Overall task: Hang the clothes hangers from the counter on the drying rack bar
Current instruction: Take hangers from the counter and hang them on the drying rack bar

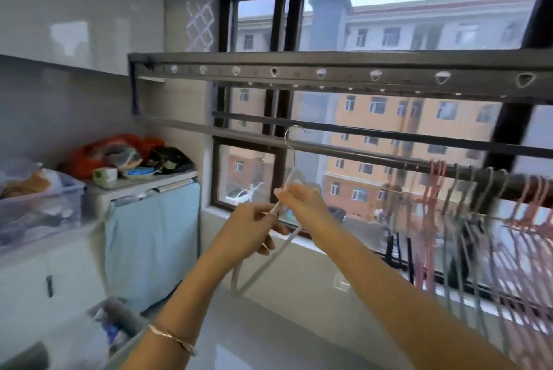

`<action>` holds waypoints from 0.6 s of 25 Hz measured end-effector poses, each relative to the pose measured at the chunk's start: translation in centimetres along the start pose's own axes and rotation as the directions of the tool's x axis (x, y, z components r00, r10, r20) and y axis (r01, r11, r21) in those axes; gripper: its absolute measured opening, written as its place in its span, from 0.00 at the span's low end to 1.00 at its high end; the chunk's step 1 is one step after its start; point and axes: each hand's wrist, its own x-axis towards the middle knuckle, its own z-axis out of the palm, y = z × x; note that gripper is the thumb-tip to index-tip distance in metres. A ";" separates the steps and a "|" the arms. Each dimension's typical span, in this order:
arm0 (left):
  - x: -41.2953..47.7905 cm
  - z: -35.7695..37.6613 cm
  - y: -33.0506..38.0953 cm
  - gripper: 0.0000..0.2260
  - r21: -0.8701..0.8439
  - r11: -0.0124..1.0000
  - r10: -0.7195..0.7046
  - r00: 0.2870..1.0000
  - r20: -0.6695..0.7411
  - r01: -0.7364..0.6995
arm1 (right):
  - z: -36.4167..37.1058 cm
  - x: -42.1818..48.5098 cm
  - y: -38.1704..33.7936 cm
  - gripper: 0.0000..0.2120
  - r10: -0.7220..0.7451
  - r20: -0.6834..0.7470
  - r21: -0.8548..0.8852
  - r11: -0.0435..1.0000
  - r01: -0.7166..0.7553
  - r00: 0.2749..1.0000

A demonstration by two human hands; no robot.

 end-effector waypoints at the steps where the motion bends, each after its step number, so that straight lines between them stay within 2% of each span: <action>1: 1.1 0.5 0.2 0.08 -0.083 0.997 0.010 0.998 0.064 -0.004 | -1.1 0.5 -0.1 0.11 -0.007 -0.057 -0.036 0.999 0.005 0.998; 3: 2.9 1.7 0.5 0.09 -0.165 0.986 0.044 0.977 0.209 -0.009 | -3.7 1.6 0.4 0.11 -0.009 -0.140 -0.057 0.998 0.001 0.990; 5: 4.5 3.2 0.6 0.09 -0.109 0.993 0.087 0.947 0.309 -0.056 | -6.4 2.1 1.0 0.08 0.017 -0.171 -0.041 0.999 -0.024 0.985; 6: 5.3 3.9 0.7 0.09 -0.097 0.992 0.109 0.944 0.313 -0.082 | -7.6 2.1 1.3 0.08 0.035 -0.178 -0.033 0.999 -0.041 0.983; 9: 8.8 5.8 2.0 0.08 -0.169 0.969 0.205 0.967 0.153 -0.179 | -10.6 1.5 2.2 0.12 0.075 -0.193 -0.038 0.996 -0.084 0.978; 11: 11.4 6.9 4.0 0.15 -0.183 0.944 0.290 0.955 0.066 -0.274 | -11.7 1.0 2.2 0.12 0.096 -0.178 -0.083 0.990 -0.112 0.979; 13: 13.4 8.0 6.6 0.19 -0.133 0.926 0.362 0.931 0.054 -0.352 | -12.3 0.6 2.2 0.10 0.118 -0.161 -0.123 0.983 -0.139 0.980; 15: 14.7 9.1 8.7 0.17 -0.095 0.920 0.386 0.921 0.043 -0.381 | -12.7 0.1 2.0 0.11 0.125 -0.153 -0.140 0.979 -0.147 0.980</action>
